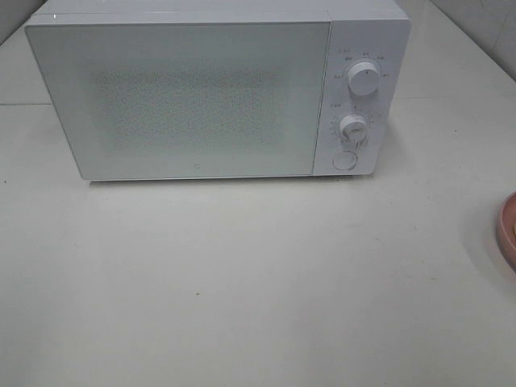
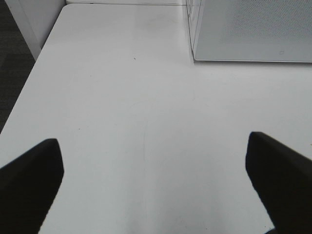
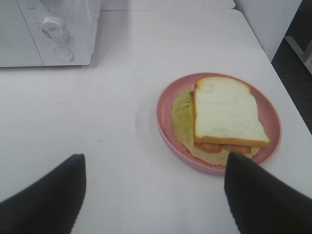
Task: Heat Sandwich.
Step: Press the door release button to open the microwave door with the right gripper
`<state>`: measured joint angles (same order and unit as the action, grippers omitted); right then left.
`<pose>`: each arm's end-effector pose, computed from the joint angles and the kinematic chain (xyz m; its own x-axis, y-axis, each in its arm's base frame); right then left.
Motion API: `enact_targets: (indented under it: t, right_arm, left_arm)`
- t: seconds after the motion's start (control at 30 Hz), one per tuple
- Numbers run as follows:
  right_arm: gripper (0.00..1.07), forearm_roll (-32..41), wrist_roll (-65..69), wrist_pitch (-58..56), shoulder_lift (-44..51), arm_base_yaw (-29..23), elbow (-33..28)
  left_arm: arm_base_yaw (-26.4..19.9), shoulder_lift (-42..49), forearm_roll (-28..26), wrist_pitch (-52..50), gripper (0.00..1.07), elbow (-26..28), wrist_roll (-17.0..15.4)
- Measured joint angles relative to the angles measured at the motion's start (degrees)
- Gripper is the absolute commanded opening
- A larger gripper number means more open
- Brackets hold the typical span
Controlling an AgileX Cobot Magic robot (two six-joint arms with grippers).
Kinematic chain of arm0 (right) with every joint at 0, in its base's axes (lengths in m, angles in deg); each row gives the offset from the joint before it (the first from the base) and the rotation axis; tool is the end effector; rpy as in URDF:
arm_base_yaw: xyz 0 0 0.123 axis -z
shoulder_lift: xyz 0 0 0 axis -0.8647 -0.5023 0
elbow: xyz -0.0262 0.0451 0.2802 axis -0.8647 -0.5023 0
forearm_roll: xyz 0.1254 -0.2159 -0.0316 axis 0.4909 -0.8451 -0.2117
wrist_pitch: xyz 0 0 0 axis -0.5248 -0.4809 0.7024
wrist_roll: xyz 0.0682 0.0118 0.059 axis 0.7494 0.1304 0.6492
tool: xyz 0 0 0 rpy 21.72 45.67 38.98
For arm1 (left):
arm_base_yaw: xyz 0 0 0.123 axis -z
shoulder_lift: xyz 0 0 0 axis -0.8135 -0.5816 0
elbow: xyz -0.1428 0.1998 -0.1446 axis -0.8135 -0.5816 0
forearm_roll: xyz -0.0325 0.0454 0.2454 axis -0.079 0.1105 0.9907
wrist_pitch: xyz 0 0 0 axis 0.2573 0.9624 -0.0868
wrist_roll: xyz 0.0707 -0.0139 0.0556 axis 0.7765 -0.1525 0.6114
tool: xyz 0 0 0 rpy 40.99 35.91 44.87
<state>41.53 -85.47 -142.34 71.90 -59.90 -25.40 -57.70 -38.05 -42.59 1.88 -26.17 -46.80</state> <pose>-0.0055 -0.0060 0.2816 -0.4213 -0.0079 -0.9069 0.0560 0.9978 -0.0347 -0.0042 -0.0042 0.2770 -0.4444 -0.0212 -0.8956 -0.0163 0.9997 -0.0156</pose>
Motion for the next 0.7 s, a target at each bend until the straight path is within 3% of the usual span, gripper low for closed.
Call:
enact_targets:
  t: [0.7]
  right_arm:
    - [0.75,0.0,0.0,0.0,0.0,0.0,0.0]
  left_arm:
    - [0.0,0.0,0.0,0.0,0.96,0.0,0.0]
